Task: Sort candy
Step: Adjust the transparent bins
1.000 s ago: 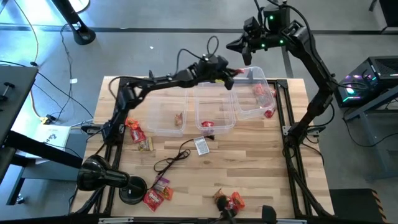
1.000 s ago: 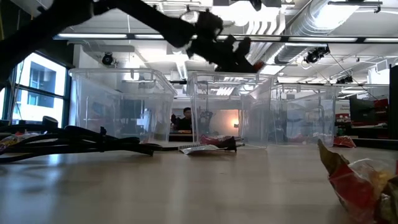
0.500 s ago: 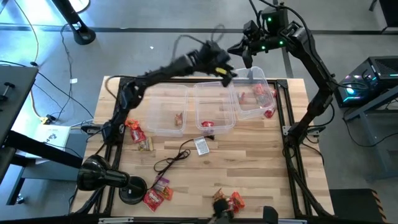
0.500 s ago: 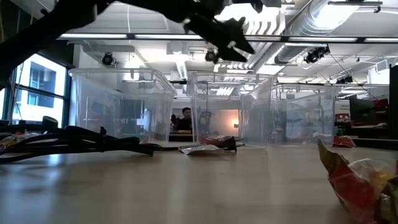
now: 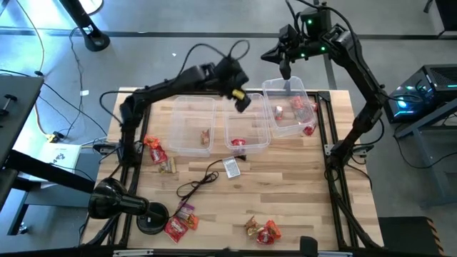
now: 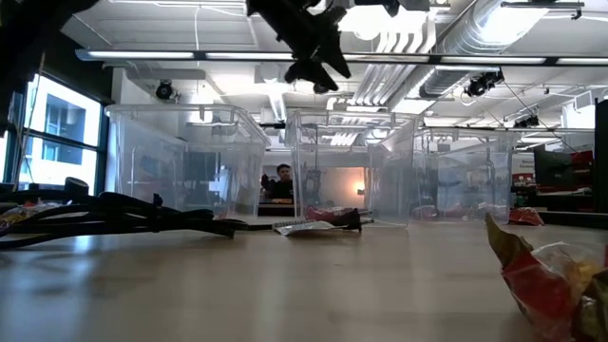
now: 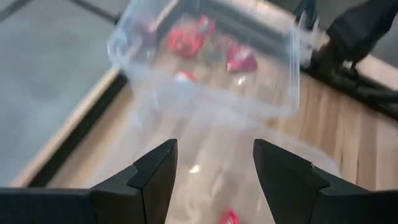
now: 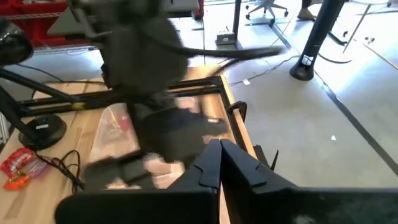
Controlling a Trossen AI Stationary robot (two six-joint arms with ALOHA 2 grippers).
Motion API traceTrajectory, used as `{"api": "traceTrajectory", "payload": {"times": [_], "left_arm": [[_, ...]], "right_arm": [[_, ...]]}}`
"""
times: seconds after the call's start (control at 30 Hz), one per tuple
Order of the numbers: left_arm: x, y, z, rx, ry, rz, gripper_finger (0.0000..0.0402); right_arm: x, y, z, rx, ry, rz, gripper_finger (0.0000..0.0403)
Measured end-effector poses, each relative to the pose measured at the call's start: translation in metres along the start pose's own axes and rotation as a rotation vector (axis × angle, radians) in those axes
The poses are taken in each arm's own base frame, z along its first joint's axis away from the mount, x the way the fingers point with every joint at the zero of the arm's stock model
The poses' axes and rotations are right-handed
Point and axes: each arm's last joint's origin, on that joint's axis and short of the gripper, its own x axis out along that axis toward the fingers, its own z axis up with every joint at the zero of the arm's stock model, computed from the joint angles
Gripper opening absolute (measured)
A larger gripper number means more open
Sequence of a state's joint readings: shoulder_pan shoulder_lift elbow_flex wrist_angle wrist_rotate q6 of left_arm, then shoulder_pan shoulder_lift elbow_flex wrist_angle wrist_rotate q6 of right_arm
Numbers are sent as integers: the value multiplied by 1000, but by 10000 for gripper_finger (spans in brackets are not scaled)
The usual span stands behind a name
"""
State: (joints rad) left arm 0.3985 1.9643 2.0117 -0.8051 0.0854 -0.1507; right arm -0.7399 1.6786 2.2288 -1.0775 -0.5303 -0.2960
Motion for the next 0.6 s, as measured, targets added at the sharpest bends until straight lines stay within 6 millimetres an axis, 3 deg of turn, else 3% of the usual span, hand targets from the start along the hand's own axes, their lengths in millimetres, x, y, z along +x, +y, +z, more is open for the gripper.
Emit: {"api": "traceTrajectory", "payload": {"times": [0.13,0.37,0.47,0.6], "left_arm": [[-32,-9,-28,-82,-15,111,205],[-108,1,-81,-340,-131,367,204],[-132,6,-96,-367,-189,409,204],[-151,14,-108,-326,-216,449,204]], "right_arm": [[6,-3,-2,-7,7,21,0],[24,-10,-12,16,62,109,0],[21,-15,-21,62,171,-4,0],[9,-33,-37,191,366,-362,0]]}}
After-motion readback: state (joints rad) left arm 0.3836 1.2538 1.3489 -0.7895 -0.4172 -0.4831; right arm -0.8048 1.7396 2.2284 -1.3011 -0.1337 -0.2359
